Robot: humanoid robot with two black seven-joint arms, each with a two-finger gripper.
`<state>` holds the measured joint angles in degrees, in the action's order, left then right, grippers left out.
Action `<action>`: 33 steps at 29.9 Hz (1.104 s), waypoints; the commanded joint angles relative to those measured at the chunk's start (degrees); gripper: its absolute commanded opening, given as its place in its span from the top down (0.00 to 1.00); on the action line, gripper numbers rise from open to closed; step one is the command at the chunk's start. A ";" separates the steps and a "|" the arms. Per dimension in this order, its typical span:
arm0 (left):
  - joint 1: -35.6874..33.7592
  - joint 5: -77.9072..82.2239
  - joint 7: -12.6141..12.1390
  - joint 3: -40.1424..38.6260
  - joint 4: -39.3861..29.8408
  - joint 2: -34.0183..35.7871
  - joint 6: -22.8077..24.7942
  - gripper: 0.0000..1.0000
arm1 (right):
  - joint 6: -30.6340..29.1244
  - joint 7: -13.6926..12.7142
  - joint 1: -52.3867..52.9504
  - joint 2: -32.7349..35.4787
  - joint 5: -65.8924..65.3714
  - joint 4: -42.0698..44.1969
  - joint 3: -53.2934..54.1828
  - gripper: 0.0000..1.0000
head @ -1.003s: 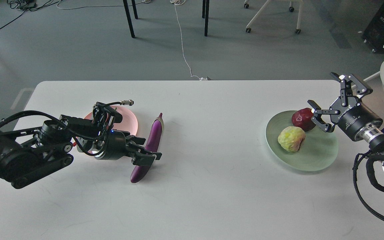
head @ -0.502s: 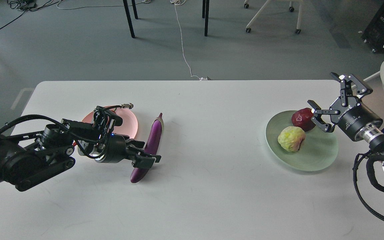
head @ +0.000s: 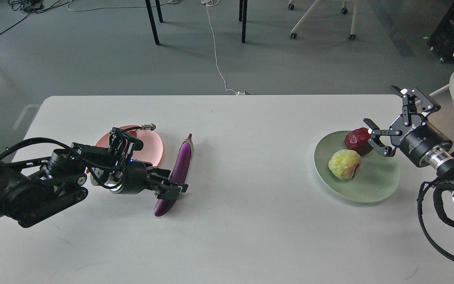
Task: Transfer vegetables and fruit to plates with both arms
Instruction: 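Lift the eggplant onto the pink plate and release it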
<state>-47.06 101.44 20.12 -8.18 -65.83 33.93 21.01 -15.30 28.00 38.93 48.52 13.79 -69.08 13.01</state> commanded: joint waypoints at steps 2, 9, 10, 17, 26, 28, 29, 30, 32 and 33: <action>0.22 -0.02 -0.08 0.01 -0.09 0.08 0.00 0.84 | 0.00 0.00 0.00 0.00 0.00 0.00 0.00 0.03; -0.49 -2.82 -0.17 -1.83 -3.95 0.87 0.00 0.87 | 0.00 0.00 -0.09 0.09 0.00 0.00 0.00 0.03; -0.84 -4.74 -0.26 -2.80 -4.57 1.05 0.17 0.87 | 0.00 0.00 -0.09 0.00 -0.08 0.00 0.00 0.03; -4.53 -13.90 -2.19 -5.09 -4.66 4.29 2.11 0.87 | 0.09 0.00 -0.09 -0.09 -0.17 -0.09 -0.09 0.03; -3.92 -13.20 0.09 -4.04 0.26 9.84 2.11 0.86 | 0.09 0.00 -1.05 -0.09 -0.35 -0.09 -0.09 0.03; -3.48 -13.11 0.35 -3.95 0.61 10.71 2.20 0.85 | 0.09 0.00 -1.14 -0.09 -0.35 -0.09 -0.09 0.03; -3.13 -13.11 0.35 -3.95 0.61 11.24 2.20 0.85 | 0.09 0.00 -1.14 -0.09 -0.35 -0.09 -0.09 0.03; -2.60 -13.11 0.35 -3.95 0.61 11.77 2.20 0.84 | 0.09 0.00 -1.14 0.00 -0.35 -0.09 -0.09 0.03; -1.90 -13.02 0.35 -3.86 0.62 12.39 2.28 0.83 | 0.09 0.00 -1.14 0.00 -0.35 -0.35 0.00 0.03; -1.55 -13.02 0.35 -3.86 0.70 12.56 2.37 0.82 | 0.09 0.00 -1.14 0.00 -0.35 -0.35 0.00 0.03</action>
<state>-49.61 88.34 20.43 -12.13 -65.22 45.69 23.22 -15.20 28.00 37.81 48.43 13.45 -69.22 12.92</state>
